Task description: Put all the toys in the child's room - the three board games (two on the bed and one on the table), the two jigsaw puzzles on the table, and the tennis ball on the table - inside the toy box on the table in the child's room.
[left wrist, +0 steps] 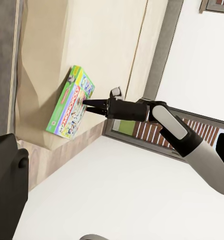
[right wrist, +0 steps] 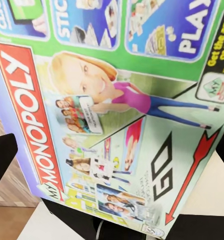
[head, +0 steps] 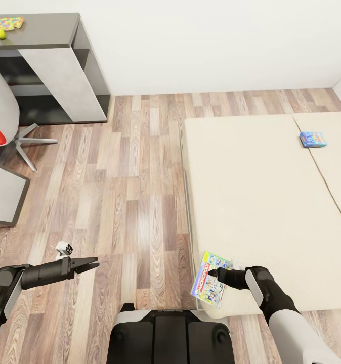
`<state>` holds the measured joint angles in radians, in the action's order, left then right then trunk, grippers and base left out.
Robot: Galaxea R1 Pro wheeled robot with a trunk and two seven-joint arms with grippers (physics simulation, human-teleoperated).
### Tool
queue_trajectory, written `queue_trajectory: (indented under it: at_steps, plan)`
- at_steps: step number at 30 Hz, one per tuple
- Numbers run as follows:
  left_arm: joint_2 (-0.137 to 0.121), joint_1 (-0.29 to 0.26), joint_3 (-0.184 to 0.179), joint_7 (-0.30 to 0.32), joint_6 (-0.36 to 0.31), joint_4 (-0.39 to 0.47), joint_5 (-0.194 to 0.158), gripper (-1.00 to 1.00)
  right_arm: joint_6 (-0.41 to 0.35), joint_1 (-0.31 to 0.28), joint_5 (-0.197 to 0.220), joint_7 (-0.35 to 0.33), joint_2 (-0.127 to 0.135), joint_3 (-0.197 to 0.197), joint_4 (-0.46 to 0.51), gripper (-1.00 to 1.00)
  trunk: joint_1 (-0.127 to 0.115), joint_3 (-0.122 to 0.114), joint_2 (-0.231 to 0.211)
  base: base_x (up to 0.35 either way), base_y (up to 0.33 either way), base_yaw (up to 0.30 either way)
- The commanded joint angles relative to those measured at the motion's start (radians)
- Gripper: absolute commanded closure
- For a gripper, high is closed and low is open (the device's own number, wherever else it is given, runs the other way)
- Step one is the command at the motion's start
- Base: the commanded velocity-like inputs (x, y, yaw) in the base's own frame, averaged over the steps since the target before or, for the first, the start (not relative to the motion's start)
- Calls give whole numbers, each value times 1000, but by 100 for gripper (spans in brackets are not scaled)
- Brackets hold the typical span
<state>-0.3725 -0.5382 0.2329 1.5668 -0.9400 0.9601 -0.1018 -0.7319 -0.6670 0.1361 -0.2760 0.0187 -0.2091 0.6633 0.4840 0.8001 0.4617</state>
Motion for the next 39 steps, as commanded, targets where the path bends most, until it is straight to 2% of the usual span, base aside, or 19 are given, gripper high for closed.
queue_trajectory:
  at_steps: [1, 39]
  plan:
    - [0, 0, 0, 4, -10, 0, 1, -100, -6, 0, 5, 0, 0, -3, 1, -100, 0, 1, 1, 0, 0, 0]
    - [0, 0, 0, 4, -10, 0, 1, -100, -6, 0, 5, -1, 1, -3, 1, -100, 0, 1, 1, 0, 18, 0]
